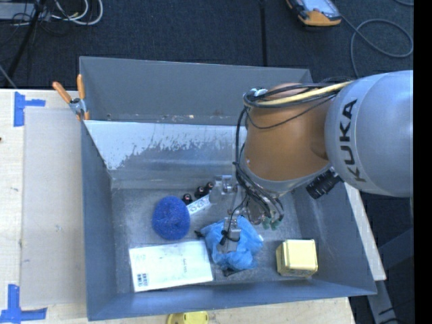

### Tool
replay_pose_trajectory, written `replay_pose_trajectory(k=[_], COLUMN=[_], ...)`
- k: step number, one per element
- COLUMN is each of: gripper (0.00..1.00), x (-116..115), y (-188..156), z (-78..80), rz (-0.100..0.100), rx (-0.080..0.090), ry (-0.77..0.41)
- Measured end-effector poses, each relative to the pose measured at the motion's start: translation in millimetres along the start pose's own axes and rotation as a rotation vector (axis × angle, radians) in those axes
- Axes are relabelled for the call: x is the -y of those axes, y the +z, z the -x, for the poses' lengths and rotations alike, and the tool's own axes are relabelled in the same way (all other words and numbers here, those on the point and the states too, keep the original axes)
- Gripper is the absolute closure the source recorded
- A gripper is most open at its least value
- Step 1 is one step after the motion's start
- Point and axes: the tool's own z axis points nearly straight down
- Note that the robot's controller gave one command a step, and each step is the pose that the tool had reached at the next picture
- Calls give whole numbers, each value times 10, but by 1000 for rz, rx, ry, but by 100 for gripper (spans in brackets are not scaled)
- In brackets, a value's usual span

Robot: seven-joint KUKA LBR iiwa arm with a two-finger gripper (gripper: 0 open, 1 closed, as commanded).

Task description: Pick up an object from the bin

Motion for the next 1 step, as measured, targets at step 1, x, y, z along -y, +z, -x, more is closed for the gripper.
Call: replay_pose_trajectory(k=[1], gripper=[0], x=[8], y=[-45], z=[15], rz=[1], rx=[8], ry=[4])
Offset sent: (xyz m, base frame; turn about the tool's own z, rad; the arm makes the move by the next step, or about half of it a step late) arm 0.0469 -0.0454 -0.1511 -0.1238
